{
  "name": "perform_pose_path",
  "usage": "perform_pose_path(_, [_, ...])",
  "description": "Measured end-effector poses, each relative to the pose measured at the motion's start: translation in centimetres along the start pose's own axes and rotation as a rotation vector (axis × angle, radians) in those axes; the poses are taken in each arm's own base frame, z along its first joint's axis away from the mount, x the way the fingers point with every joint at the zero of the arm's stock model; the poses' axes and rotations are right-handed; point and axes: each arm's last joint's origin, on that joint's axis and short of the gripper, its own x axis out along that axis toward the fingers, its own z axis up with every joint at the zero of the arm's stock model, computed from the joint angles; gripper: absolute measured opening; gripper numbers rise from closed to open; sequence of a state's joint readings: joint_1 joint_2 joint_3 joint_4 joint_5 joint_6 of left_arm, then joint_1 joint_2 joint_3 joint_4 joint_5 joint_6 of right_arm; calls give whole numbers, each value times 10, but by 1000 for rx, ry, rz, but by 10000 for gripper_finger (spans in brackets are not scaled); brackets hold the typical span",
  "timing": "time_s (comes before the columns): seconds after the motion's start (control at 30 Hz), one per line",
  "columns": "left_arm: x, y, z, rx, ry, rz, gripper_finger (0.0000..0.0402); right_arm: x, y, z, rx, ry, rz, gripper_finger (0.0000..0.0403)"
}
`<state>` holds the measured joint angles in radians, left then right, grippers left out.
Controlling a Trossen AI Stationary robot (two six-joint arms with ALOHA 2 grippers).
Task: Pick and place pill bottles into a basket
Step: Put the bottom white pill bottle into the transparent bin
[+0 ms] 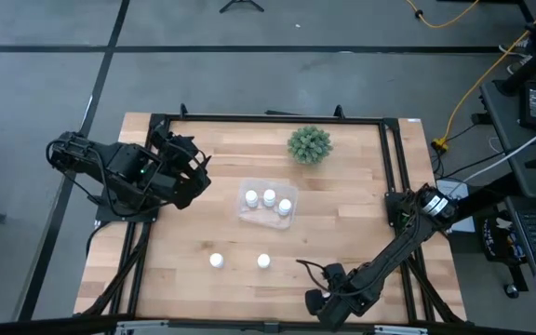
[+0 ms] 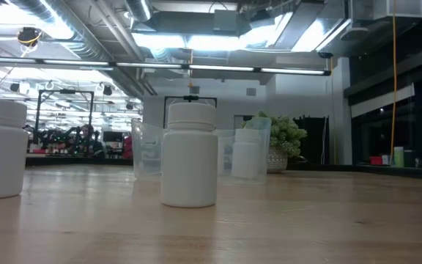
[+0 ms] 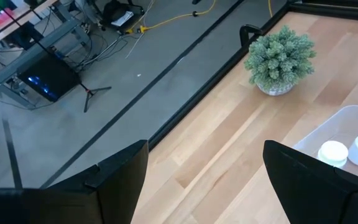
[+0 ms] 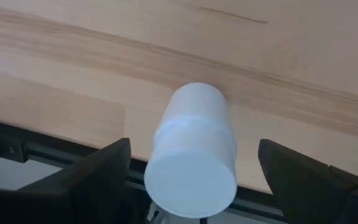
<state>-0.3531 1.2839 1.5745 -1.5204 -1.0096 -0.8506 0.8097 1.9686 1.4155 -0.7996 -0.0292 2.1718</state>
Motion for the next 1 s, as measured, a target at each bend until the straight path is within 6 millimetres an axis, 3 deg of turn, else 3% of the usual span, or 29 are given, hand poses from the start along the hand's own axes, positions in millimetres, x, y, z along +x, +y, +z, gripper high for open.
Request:
perform_pose_path(0.17, [0, 0, 0, 0, 0, 0, 310, 0, 0, 0, -5, 1, 0, 295])
perform_pose_path(0.4, [0, 0, 0, 0, 0, 0, 310, -1, 1, -1, -31, 7, 7, 161])
perform_pose_path(0.73, [0, 0, 0, 3, 0, 0, 310, -1, 11, 0, -136, 43, 78, 162])
perform_pose_path(1.0, [0, 0, 0, 2, -4, 3, 310, -17, 31, 31, -369, 33, 26, 162])
